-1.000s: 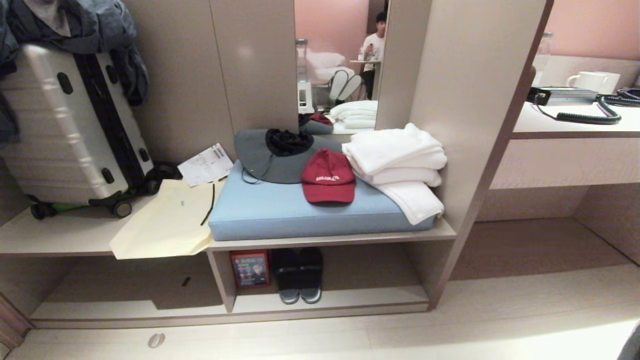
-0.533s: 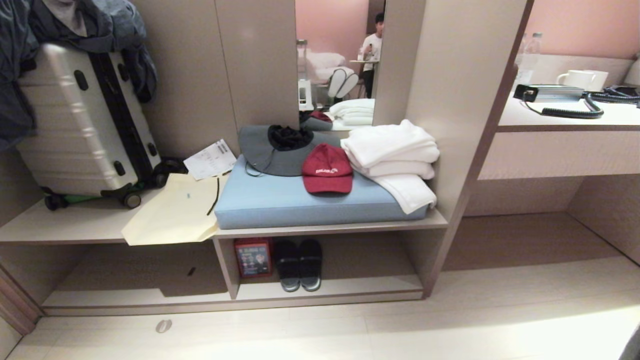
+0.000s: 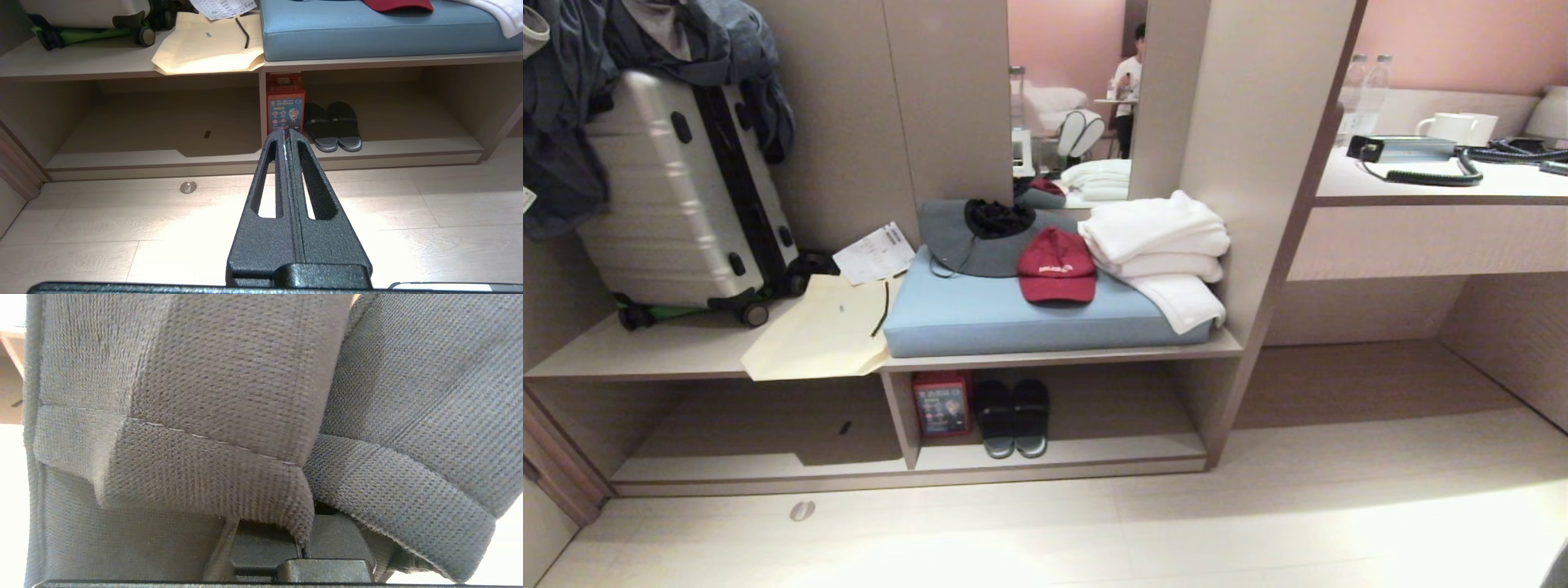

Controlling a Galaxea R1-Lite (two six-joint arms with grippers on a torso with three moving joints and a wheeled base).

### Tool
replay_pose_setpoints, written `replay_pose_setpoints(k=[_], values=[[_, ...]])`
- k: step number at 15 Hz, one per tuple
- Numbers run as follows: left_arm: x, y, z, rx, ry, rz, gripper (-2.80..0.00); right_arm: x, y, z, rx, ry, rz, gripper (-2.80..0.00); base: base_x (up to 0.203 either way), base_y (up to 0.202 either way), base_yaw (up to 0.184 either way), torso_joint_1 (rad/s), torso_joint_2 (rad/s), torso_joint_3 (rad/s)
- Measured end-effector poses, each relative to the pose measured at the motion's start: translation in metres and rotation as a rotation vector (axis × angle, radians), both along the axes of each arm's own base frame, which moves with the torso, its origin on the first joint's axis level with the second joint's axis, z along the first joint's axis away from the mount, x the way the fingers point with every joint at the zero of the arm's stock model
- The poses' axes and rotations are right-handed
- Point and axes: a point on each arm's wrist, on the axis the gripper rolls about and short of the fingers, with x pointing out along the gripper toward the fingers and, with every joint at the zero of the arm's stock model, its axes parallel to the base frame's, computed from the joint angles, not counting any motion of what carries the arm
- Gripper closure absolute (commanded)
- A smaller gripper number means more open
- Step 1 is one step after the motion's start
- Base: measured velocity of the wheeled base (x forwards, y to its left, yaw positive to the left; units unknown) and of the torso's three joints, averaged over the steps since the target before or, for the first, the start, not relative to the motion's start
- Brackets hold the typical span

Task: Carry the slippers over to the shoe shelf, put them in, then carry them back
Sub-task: Place the slippers into the shoe cabinet

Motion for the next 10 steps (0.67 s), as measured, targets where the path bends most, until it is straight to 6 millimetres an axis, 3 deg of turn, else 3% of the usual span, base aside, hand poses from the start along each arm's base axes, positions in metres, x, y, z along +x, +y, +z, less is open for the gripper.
replay_pose_setpoints(k=[3, 7, 10], values=[[0.0, 0.0, 0.0, 0.001, 0.0, 0.0, 0.0, 0.0, 0.0, 0.0, 0.0, 0.0, 0.0, 0.0, 0.0, 0.0, 0.0, 0.0, 0.0, 0.0], [0.0, 0.0, 0.0, 0.0, 0.0, 0.001, 0.0, 0.0, 0.0, 0.0, 0.001, 0.0, 0.0, 0.0, 0.131, 0.0, -0.002, 0.008, 0.0, 0.0], [0.0, 0.0, 0.0001, 0.0, -0.001, 0.001, 0.0, 0.0, 0.0, -0.0001, 0.001, 0.001, 0.0, 0.0, 0.0, 0.0, 0.0, 0.0, 0.0, 0.0]])
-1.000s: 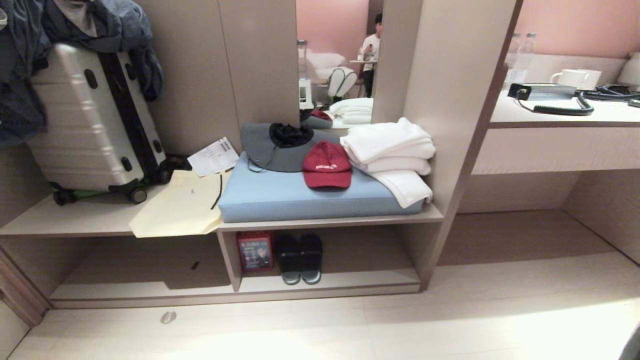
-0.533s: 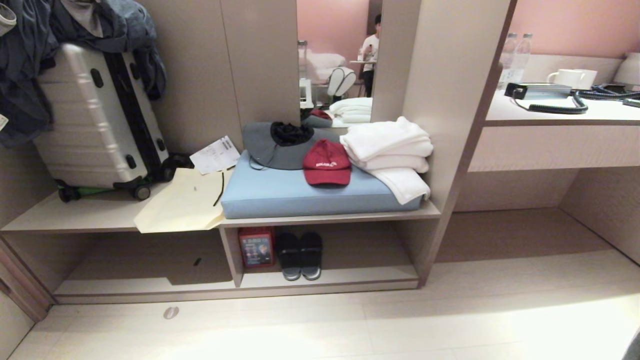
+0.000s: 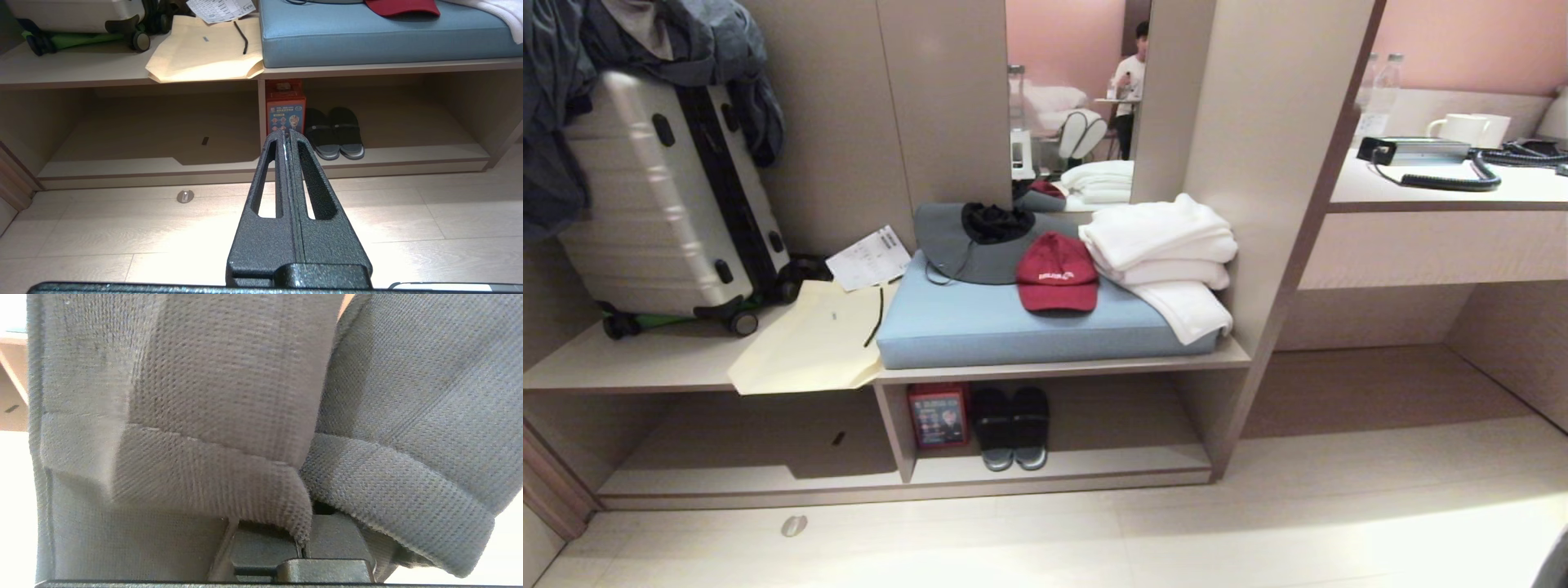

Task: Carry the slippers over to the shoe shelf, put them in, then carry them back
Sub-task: Place the slippers into the shoe cabinet

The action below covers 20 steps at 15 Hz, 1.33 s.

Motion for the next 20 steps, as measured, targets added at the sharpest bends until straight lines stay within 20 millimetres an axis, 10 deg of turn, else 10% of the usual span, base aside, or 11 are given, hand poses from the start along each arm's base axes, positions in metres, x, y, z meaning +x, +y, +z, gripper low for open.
replay_pose_setpoints(k=[20], values=[[0.0, 0.0, -0.0001, -0.007, 0.001, 0.0, 0.0, 0.0001, 0.0, -0.0003, 0.001, 0.001, 0.005, 0.0, 0.0, 0.0, 0.0, 0.002, 0.0, -0.18]])
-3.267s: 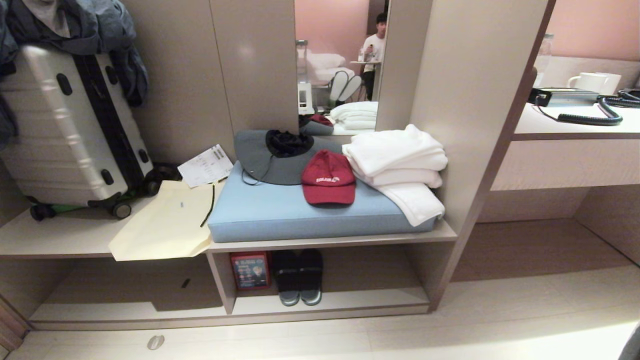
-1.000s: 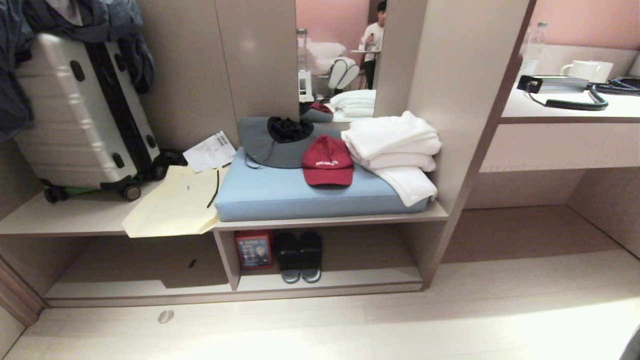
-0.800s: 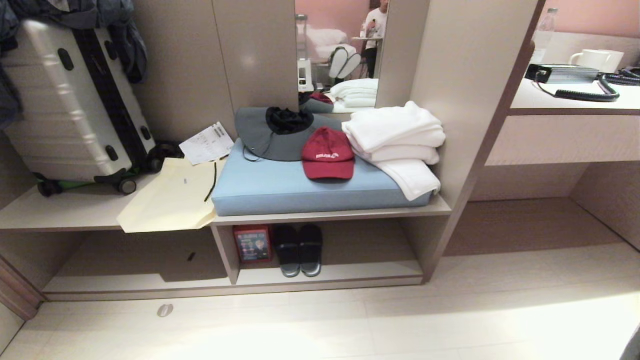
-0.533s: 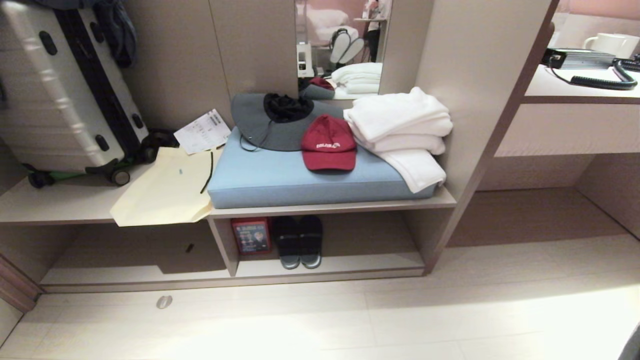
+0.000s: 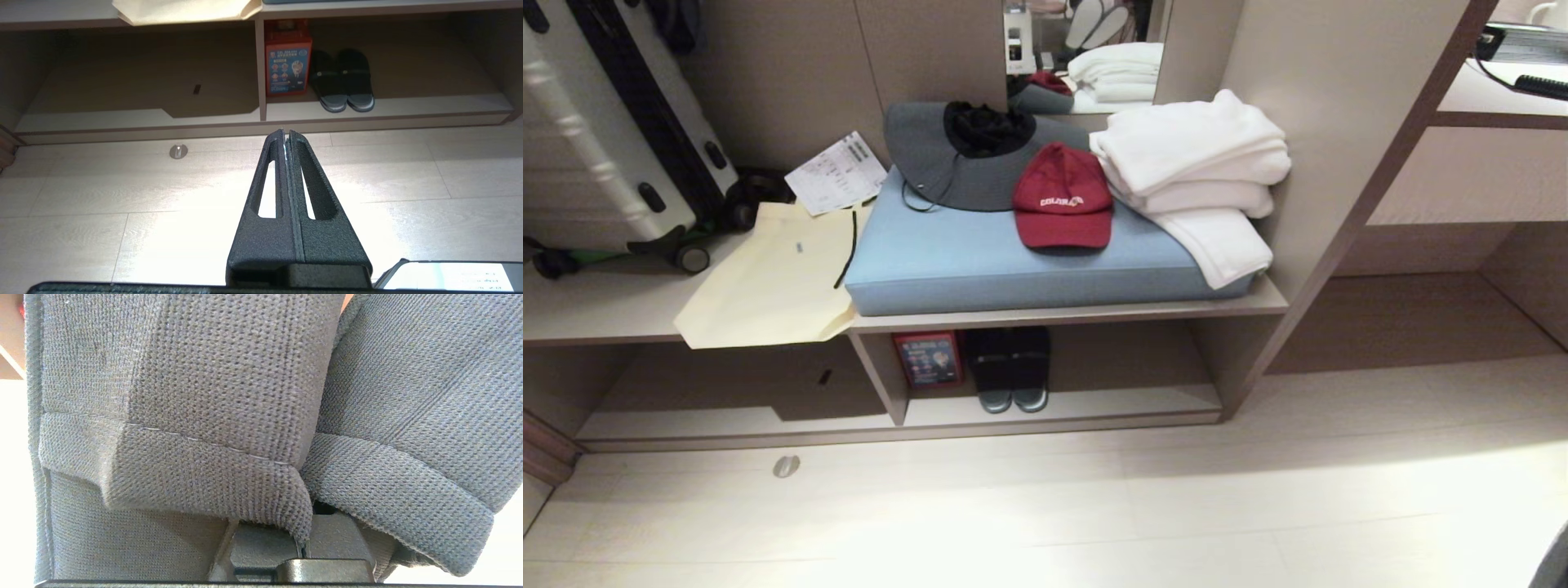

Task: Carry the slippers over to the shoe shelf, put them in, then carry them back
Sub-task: Place the slippers into the shoe cabinet

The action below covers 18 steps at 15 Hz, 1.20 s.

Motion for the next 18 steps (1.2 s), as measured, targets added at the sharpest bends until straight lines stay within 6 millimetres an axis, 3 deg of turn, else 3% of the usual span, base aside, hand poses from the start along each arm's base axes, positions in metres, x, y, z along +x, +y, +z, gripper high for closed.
replay_pose_setpoints(k=[18], values=[[0.0, 0.0, 0.0, 0.002, -0.001, 0.0, 0.0, 0.0, 0.0, 0.0002, 0.0, -0.001, 0.0, 0.0, 0.0, 0.0, 0.0, 0.003, 0.0, -0.197]])
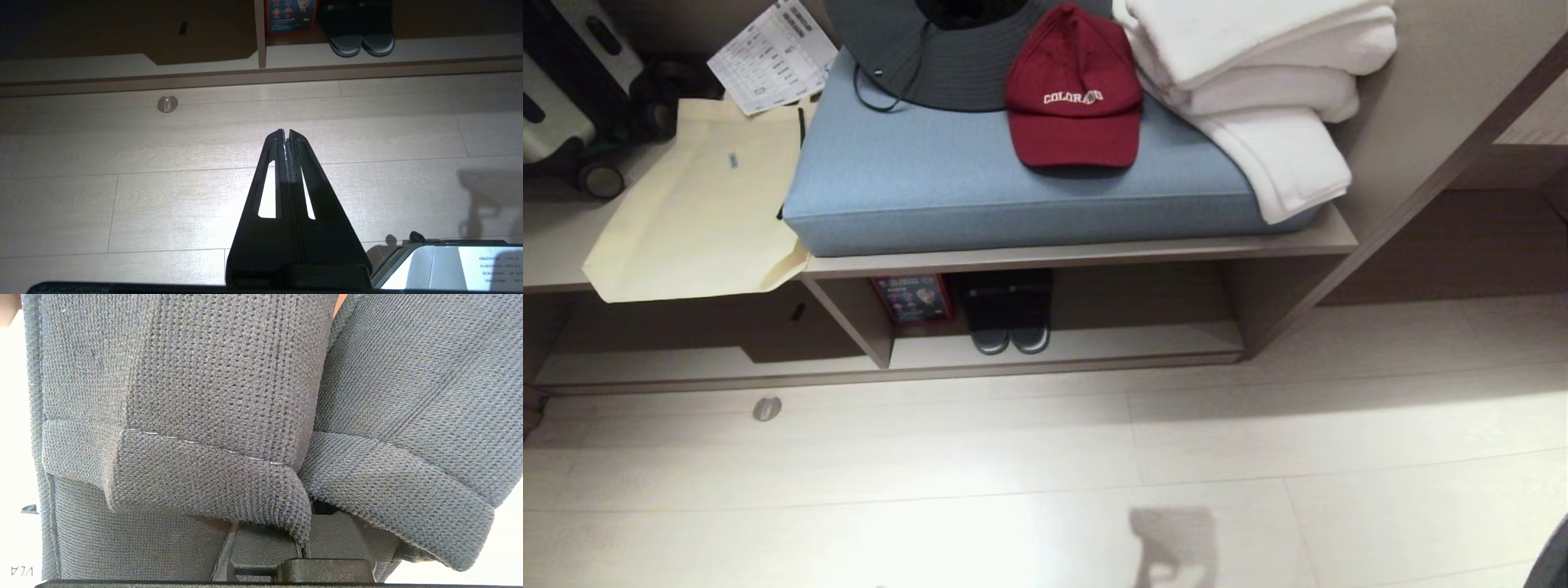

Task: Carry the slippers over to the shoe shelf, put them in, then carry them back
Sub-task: Place the slippers into the shoe cabinet

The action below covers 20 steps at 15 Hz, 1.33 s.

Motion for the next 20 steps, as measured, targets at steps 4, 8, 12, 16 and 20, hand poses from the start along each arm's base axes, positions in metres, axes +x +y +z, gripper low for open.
replay_pose_setpoints(k=[4, 8, 12, 16, 20], values=[[0.0, 0.0, 0.0, 0.0, 0.0, -0.001, 0.0, -0.0001, 0.0, 0.0002, 0.0, -0.001, 0.0, 0.0, 0.0, 0.0, 0.0, 0.004, 0.0, -0.199], [0.0, 0.0, 0.0, 0.001, 0.0, -0.001, 0.0, 0.0, 0.0, 0.0001, 0.0, 0.0, 0.0, 0.0, 0.0, 0.0, 0.0, 0.0, 0.0, -0.195], [0.0, 0.0, 0.0, 0.0, 0.0, -0.001, 0.0, 0.0, 0.0, -0.0001, 0.0, 0.0, 0.0, 0.0, 0.0, 0.0, 0.0, 0.005, 0.0, -0.196], [0.0, 0.0, 0.0, 0.0, 0.0, -0.001, 0.0, 0.0001, 0.0, -0.0003, 0.0, 0.002, 0.0, 0.0, 0.0, 0.0, 0.0, 0.001, 0.0, -0.2], [0.0, 0.0, 0.0, 0.0, 0.0, -0.001, 0.0, 0.0, 0.0, -0.0002, 0.0, 0.001, 0.0, 0.0, 0.0, 0.0, 0.0, 0.004, 0.0, -0.195]])
